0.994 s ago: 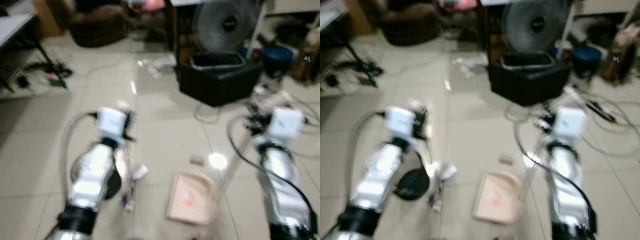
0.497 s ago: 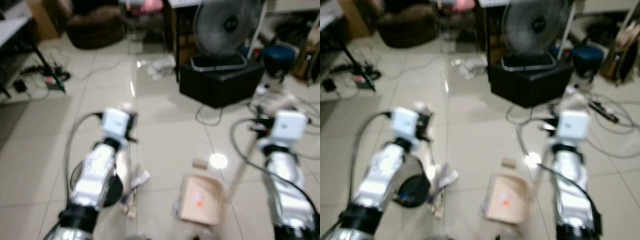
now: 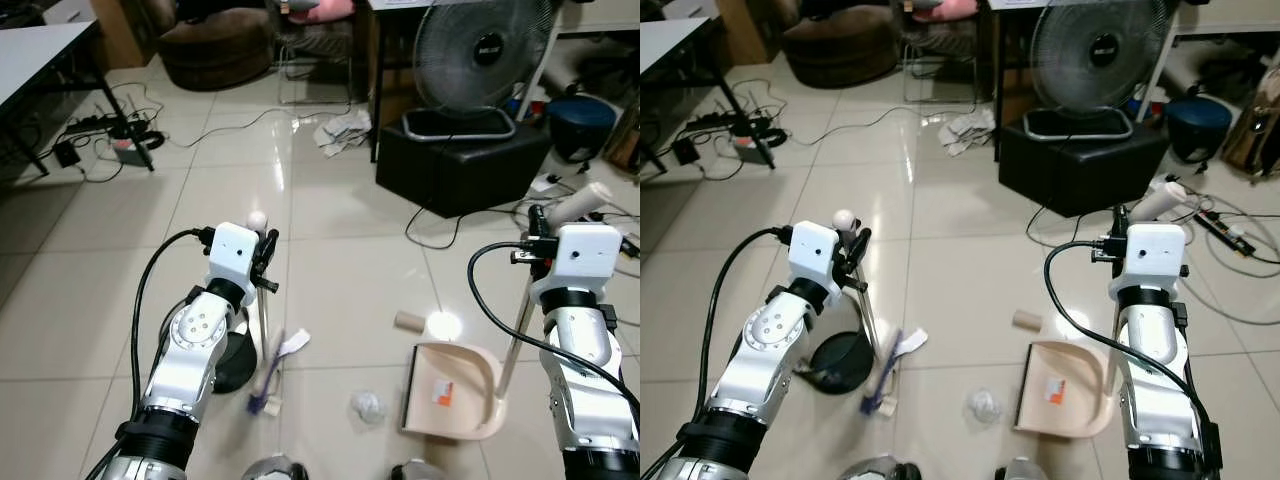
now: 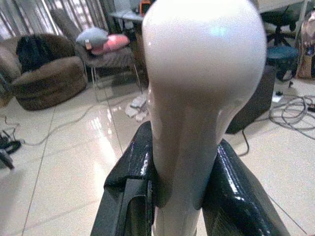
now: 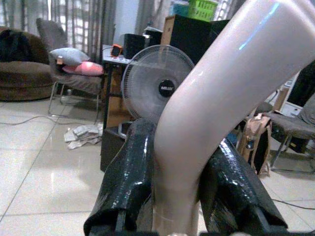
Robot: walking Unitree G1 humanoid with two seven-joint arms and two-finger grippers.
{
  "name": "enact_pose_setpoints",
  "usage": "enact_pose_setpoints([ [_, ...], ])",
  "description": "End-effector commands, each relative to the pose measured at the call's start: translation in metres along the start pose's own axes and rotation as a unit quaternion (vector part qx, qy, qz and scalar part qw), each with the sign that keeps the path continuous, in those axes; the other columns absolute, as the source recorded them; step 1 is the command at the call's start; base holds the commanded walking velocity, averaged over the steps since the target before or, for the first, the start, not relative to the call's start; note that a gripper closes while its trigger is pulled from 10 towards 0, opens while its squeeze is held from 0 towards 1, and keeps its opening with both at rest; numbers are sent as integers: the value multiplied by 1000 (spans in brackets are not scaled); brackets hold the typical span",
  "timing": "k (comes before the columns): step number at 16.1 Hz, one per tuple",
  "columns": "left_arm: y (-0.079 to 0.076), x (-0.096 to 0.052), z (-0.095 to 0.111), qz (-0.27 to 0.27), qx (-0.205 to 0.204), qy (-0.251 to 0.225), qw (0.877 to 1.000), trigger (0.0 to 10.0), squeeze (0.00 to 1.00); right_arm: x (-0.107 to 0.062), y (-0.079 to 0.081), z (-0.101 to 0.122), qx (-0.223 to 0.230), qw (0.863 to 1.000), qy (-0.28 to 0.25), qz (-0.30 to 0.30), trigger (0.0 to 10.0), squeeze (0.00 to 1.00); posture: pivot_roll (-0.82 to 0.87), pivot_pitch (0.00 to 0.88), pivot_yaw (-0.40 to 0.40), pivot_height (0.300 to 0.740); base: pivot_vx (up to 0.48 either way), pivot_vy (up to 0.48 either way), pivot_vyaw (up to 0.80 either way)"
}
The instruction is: Sweep floor
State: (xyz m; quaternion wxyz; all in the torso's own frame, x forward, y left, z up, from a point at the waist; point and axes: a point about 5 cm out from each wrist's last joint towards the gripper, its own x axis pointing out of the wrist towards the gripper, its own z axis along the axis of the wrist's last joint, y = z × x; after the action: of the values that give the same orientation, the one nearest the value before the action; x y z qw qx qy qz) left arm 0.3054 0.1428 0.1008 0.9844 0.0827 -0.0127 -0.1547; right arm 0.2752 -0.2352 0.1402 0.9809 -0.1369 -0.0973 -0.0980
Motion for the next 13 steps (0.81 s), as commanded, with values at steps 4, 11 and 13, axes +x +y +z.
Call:
enact_pose_setpoints([
  [4,2,4,5,-7,15,-15,1000,10000,0,13,13,-4,-19,999,-32,37,10000,0,29,170,111,740,0,0,0],
  [11,5,5,1,24,3,-9,1000,10000,0,29,52,-13,-25,994,-51,89,10000,0,60,218,102,740,0,0,0],
  [13,2,6,0,19,3,-8,1000,10000,0,28,68,-18,-36,991,-49,119,10000,0,67,225,103,740,0,0,0],
])
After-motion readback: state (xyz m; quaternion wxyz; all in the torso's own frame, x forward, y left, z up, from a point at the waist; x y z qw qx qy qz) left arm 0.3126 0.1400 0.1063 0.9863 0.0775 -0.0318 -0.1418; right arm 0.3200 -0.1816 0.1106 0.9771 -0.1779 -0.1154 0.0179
